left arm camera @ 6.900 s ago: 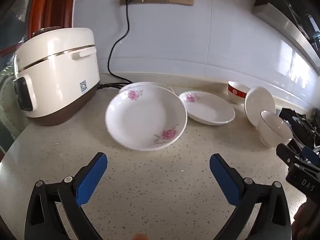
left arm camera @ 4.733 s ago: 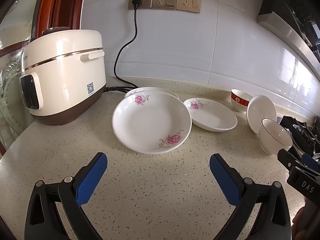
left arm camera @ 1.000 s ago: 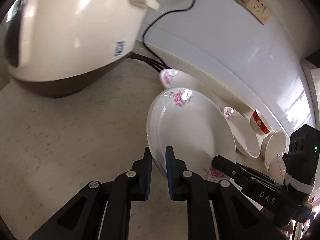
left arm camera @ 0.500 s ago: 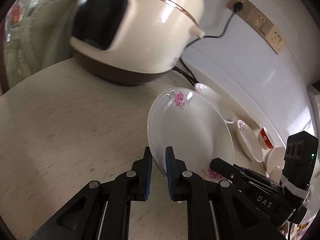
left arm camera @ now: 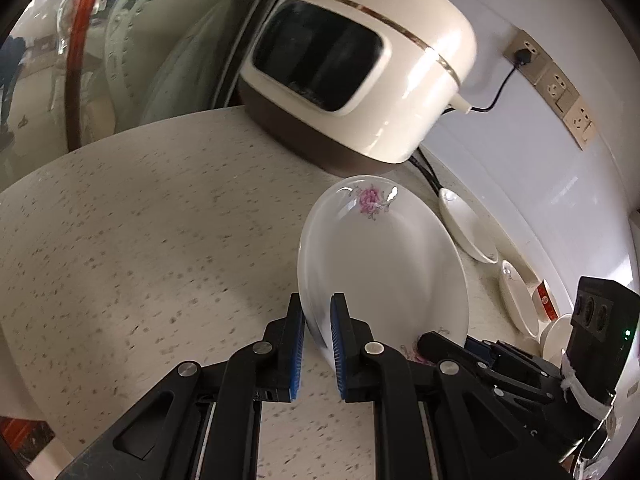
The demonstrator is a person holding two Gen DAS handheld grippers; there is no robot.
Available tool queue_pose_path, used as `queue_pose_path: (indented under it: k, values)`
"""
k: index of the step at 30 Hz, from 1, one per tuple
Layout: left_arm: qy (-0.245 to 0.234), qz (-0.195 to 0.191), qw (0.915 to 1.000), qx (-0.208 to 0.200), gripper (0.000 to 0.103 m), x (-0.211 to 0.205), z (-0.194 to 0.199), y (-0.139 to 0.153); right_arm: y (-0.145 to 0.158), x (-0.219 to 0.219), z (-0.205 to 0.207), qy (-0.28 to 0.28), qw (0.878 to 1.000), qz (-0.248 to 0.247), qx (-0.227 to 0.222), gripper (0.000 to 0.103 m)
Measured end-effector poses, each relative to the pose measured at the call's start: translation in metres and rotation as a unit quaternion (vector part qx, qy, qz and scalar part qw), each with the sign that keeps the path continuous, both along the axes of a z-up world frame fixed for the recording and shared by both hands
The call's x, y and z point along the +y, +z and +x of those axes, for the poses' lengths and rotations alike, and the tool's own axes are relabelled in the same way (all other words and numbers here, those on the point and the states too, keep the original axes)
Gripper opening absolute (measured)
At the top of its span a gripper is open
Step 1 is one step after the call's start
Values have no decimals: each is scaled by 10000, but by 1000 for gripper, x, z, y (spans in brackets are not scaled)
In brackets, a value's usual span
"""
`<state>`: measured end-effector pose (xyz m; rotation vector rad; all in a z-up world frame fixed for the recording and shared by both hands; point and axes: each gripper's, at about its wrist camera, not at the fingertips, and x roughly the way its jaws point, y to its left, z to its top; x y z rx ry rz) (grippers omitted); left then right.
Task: Organize plates and bowls
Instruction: 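Lift the plate with both grippers and carry it toward the rice cooker front, then lower the plate onto the counter and open both grippers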
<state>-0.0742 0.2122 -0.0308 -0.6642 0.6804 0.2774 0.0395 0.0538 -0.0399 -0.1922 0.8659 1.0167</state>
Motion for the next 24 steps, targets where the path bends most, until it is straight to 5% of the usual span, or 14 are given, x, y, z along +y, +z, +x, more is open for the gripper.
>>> queue_pose_path:
  k: [6,11,20,24]
  values:
    - [77,-77,9999,75,14,-2,-3,-4,-1,11,-2,181,9997,-74,-121,50]
    - [110,-15,9999,82,14,-5,-3,-3,2,14,-10,204,9992,-198,-284,53]
    - [156,-184,9997,0,16,4,-7,-4,4,10,-18,165,9992,-150,-329,78]
    - [212,-125,9997,39,16,5,-4,-3,6,10,-21,162,9989,-171,-405,78]
